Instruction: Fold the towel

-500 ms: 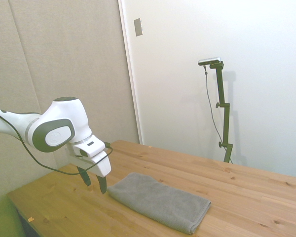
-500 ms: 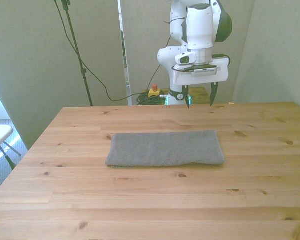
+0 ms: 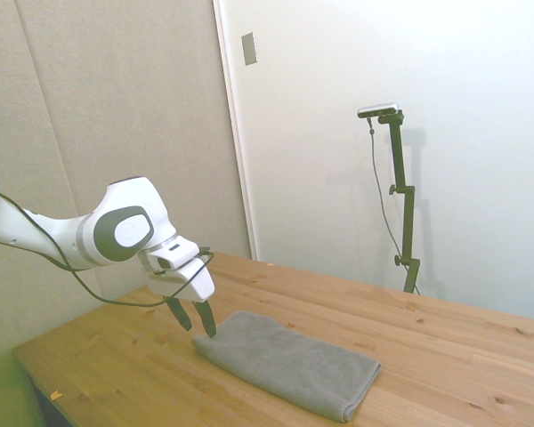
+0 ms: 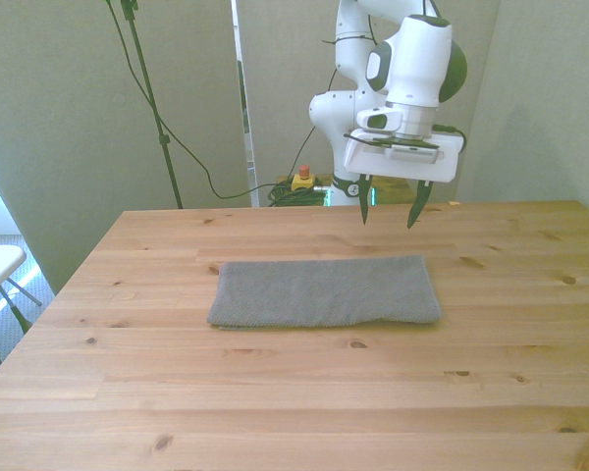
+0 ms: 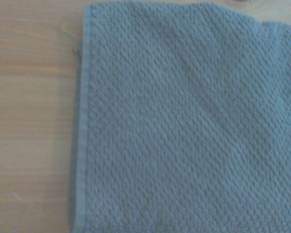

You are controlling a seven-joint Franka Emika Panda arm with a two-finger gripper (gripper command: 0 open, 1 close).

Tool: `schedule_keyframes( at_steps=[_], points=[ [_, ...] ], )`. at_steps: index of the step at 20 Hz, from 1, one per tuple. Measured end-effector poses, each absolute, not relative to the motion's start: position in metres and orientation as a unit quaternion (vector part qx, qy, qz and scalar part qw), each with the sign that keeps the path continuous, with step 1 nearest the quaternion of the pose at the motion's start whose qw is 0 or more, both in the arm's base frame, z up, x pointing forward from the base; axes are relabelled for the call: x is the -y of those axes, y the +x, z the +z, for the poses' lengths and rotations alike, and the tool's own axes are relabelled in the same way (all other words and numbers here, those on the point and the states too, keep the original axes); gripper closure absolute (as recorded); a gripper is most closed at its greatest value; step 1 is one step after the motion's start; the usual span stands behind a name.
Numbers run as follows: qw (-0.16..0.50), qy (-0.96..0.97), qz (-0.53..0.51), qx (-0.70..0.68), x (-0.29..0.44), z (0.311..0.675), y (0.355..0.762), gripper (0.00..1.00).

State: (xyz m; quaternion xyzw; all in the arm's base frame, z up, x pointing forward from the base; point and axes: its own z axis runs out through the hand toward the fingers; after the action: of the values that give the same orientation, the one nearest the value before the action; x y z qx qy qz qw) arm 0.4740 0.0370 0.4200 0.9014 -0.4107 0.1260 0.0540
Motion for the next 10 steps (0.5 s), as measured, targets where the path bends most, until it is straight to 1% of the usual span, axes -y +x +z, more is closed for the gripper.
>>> schedule_keyframes(
  at_steps=[4, 9, 10],
  points=[
    [0.087, 0.895, 0.157, 0.408, -0.083, 0.415, 0.505, 0.0],
    [0.197, 0.874, 0.171, 0.41, -0.137, 0.397, 0.53, 0.0],
    [0.208, 0.872, 0.173, 0.408, -0.145, 0.393, 0.535, 0.0]
  ],
)
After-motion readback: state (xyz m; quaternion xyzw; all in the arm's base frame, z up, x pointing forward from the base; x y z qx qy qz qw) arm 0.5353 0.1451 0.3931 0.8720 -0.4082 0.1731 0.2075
